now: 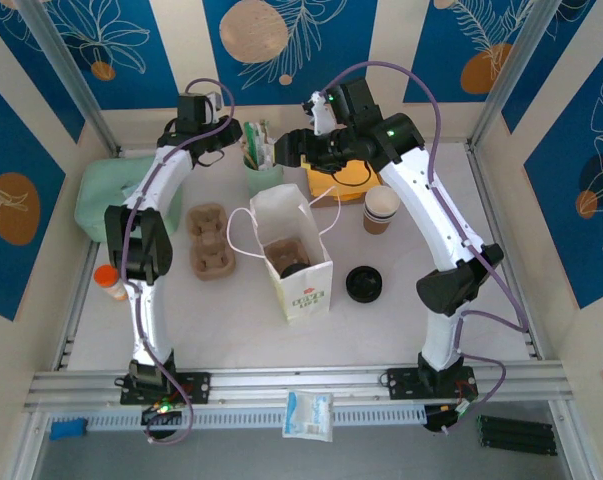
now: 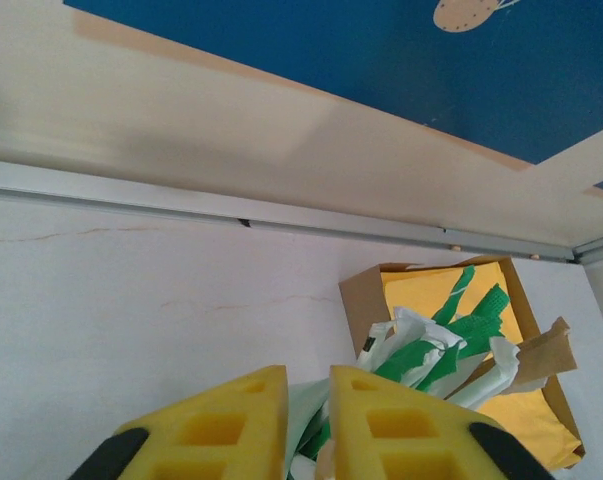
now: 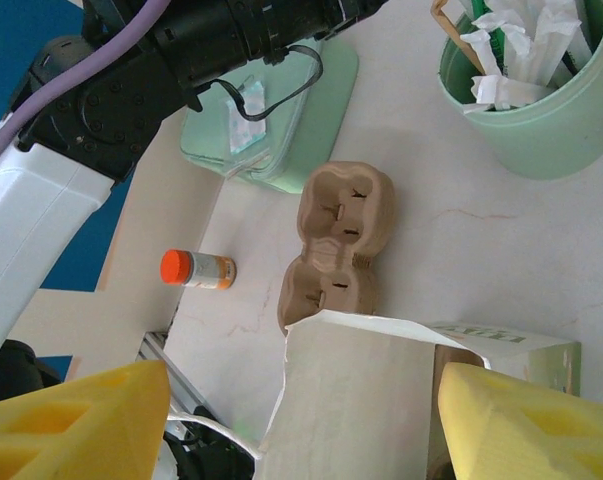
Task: Pack the takeout coffee
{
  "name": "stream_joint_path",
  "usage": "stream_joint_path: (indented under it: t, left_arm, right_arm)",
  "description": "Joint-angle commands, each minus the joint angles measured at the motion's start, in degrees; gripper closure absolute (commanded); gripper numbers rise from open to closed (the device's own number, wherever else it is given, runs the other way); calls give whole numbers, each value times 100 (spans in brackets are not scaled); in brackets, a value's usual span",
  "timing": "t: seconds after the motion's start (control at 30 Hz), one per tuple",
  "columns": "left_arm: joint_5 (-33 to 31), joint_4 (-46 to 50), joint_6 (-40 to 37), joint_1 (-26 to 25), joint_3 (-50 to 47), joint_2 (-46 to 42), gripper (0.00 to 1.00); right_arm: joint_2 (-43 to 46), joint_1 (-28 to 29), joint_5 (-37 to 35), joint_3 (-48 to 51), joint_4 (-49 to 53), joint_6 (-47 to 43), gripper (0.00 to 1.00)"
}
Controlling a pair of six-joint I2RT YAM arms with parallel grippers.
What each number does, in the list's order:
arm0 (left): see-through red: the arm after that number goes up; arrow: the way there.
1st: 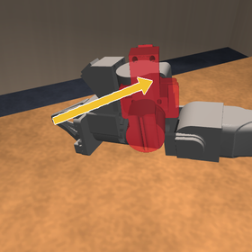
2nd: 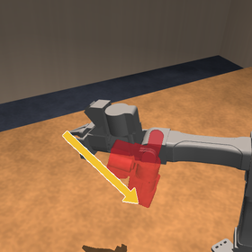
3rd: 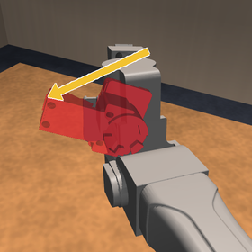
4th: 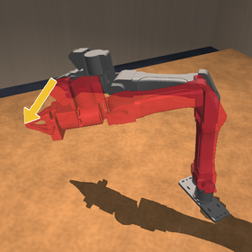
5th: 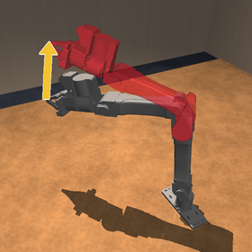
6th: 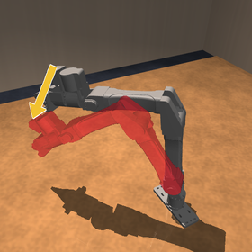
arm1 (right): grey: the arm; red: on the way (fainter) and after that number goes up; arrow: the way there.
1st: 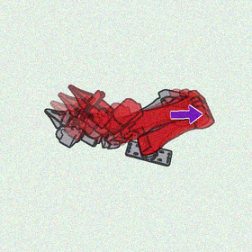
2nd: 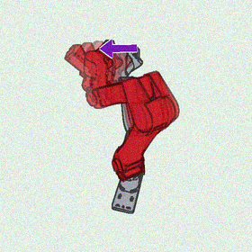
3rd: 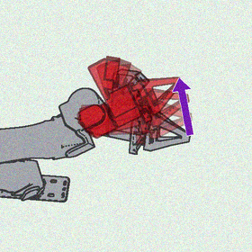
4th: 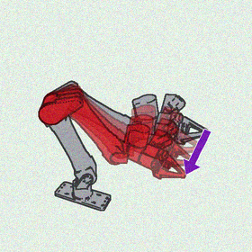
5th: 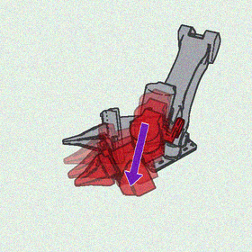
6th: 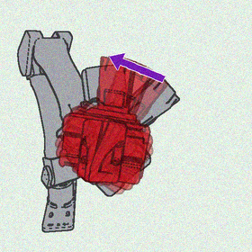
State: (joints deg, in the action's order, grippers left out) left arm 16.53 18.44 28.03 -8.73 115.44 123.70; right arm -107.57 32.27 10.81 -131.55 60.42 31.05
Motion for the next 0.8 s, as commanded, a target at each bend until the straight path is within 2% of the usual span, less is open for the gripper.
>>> stream_joint_path:
  t: [0.0, 0.13, 0.33, 0.77]
  left_arm:
    - [122, 16, -106, 58, 225, -22, 86]
    - [112, 105, -200, 50, 224, -207, 94]
    - [105, 241, -301, 53, 199, -484, 100]
    - [83, 695, -584, 62, 238, -1054, 100]
  right_arm:
    - [236, -2, 206, 33, -57, -59, 28]
    - [234, 9, 334, 14, -100, 7, 28]
    - [224, 28, 374, -3, -101, 55, 28]
    - [176, 18, 407, 230, -228, 139, 28]
